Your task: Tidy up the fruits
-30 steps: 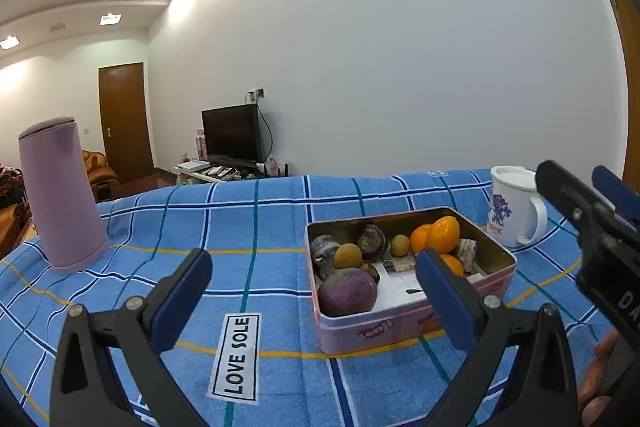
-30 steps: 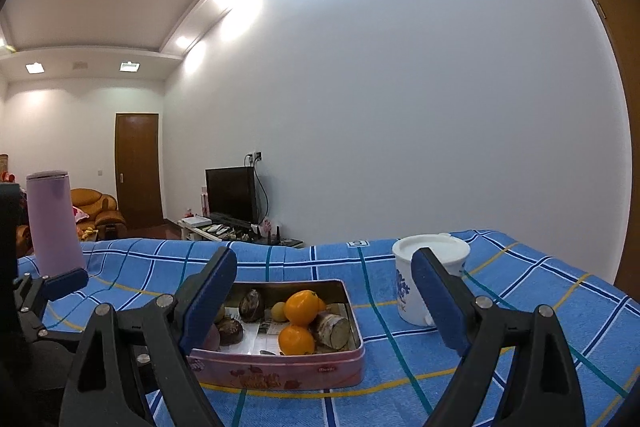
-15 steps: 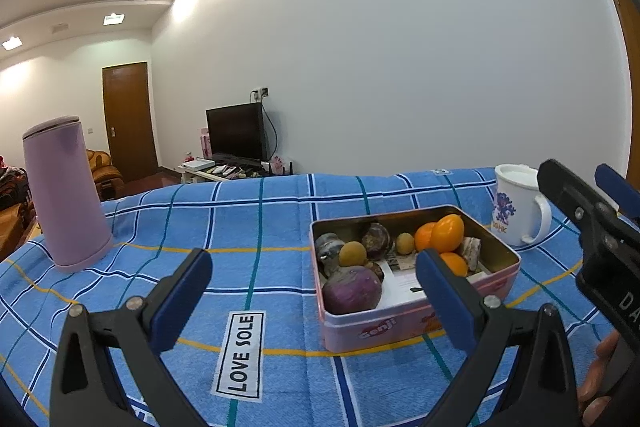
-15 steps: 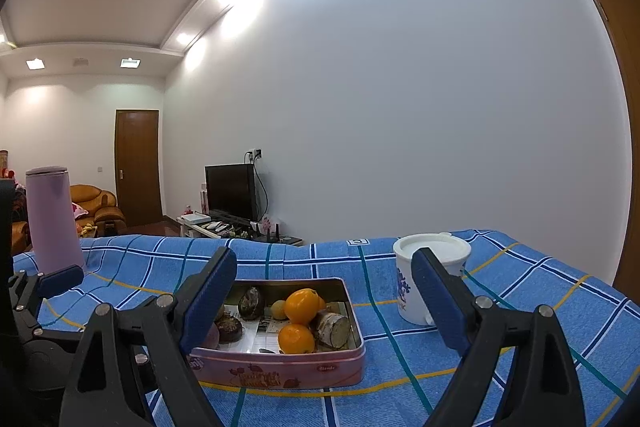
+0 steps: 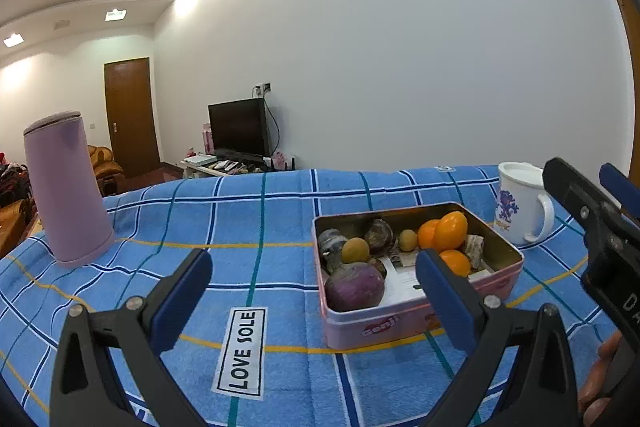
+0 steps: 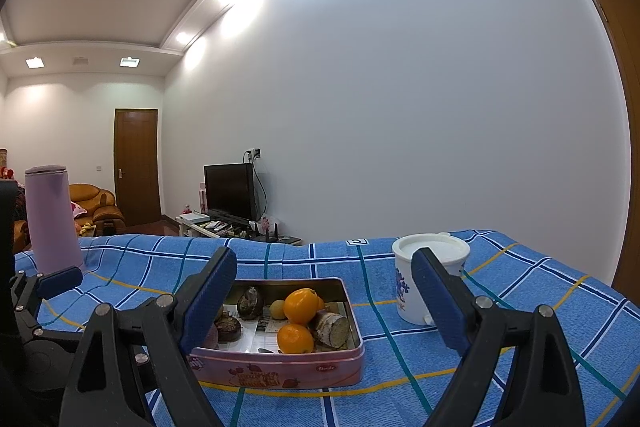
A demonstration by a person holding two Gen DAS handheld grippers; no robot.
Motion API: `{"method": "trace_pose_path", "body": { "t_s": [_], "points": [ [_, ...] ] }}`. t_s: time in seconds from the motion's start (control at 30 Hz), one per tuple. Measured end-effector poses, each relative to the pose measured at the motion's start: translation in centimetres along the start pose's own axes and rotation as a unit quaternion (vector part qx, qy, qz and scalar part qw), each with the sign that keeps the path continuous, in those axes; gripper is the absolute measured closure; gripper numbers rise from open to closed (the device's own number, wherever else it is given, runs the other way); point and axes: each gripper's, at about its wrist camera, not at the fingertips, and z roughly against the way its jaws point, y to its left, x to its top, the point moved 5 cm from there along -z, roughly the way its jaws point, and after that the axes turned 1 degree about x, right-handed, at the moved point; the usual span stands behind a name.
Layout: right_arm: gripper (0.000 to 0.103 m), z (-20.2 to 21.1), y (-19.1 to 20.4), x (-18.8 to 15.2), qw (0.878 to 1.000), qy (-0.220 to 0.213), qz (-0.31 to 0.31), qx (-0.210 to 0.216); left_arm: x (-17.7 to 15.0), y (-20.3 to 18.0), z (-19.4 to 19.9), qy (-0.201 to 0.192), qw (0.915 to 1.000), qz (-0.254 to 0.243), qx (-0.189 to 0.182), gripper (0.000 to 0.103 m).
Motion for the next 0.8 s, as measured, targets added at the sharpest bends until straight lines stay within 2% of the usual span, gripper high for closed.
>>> {"method": "trace_pose_path", "body": {
  "t_s": [0.8],
  "points": [
    [0.013, -0.06, -0.19, 0.00, 1.000, 0.004, -0.001, -0.001, -0.06, 0.08, 0.06, 0.004, 1.0000, -0.002, 0.003, 0.000]
  ]
}}
